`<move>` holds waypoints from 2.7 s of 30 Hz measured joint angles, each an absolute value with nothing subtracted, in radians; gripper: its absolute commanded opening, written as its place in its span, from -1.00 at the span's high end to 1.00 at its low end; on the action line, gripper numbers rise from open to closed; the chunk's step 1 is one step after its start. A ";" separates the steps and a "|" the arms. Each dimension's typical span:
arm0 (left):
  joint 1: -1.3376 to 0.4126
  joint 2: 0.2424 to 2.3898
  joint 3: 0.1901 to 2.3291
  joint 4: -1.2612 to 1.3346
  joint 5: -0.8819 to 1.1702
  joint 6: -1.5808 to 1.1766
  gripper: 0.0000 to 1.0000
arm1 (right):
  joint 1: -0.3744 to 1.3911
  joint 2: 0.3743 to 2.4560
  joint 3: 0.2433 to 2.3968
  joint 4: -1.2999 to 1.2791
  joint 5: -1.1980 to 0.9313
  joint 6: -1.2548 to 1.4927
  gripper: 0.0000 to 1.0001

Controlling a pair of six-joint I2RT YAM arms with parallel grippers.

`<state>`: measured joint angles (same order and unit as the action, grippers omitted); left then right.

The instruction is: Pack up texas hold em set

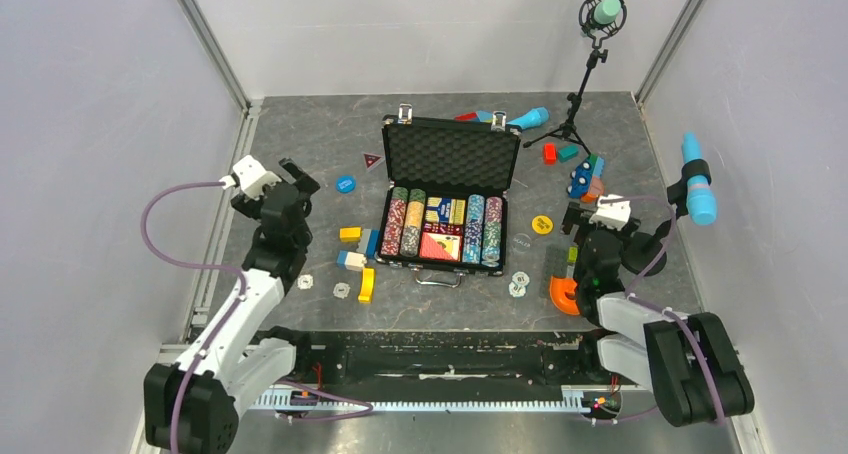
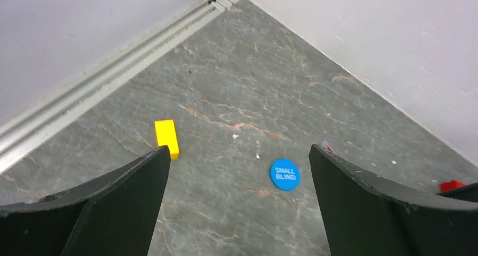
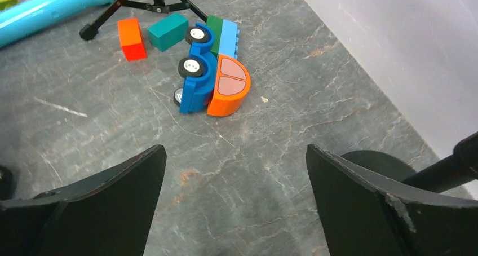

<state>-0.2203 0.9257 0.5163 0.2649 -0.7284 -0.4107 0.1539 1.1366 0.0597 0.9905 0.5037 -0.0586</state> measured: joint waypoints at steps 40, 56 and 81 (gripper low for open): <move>-0.220 0.679 0.944 -0.891 -0.201 -0.384 -0.99 | 0.262 1.217 0.633 -0.205 0.069 0.212 -0.47; -0.220 0.617 0.822 -0.757 -0.128 -0.384 -0.99 | 0.366 1.283 0.638 -0.233 0.106 0.265 -0.33; -0.220 0.678 0.809 -0.678 -0.223 -0.376 -0.99 | 0.416 1.464 0.688 -0.233 0.162 0.271 -0.34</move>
<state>-0.2203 0.6777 0.8085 -0.6785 -0.2230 -0.3763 0.4164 1.4639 0.6884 -0.2333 0.1616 0.2707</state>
